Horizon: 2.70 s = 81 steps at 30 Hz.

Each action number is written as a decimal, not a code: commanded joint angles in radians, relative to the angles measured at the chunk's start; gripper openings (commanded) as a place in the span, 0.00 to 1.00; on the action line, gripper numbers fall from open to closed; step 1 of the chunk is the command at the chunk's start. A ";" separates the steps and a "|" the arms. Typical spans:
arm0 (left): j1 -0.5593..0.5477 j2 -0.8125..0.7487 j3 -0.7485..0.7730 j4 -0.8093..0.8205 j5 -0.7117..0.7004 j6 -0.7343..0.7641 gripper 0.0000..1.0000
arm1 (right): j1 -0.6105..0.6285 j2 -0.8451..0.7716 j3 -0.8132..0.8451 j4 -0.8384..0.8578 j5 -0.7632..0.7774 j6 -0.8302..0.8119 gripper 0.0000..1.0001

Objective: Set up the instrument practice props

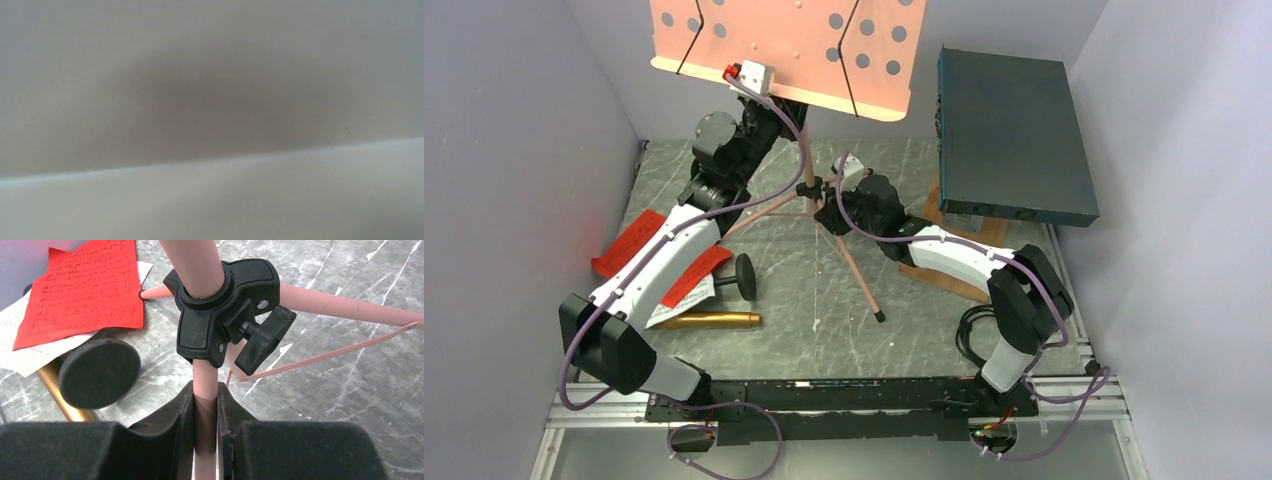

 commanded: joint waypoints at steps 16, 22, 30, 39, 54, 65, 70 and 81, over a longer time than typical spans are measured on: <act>0.011 0.062 0.145 -0.013 0.181 -0.044 0.00 | -0.069 0.087 -0.009 -0.022 0.325 0.074 0.00; 0.013 0.010 0.036 -0.006 0.097 -0.047 0.00 | -0.064 0.063 -0.054 0.015 0.269 0.040 0.00; 0.020 -0.046 -0.072 -0.108 0.006 -0.087 0.29 | 0.004 0.089 -0.031 0.012 0.355 0.234 0.00; 0.023 -0.169 -0.208 -0.214 0.021 -0.176 0.85 | 0.026 0.101 -0.066 0.057 0.450 0.347 0.00; 0.024 -0.127 -0.339 -0.271 -0.019 -0.398 0.86 | 0.038 0.139 -0.087 0.083 0.406 0.390 0.00; 0.025 0.037 -0.337 0.025 0.009 -0.269 0.77 | 0.039 0.132 -0.111 0.110 0.382 0.398 0.00; 0.022 0.114 -0.308 0.041 -0.014 -0.219 0.67 | 0.040 0.130 -0.121 0.120 0.377 0.399 0.00; 0.018 0.209 -0.317 0.131 0.003 -0.124 0.64 | 0.054 0.137 -0.124 0.133 0.372 0.386 0.00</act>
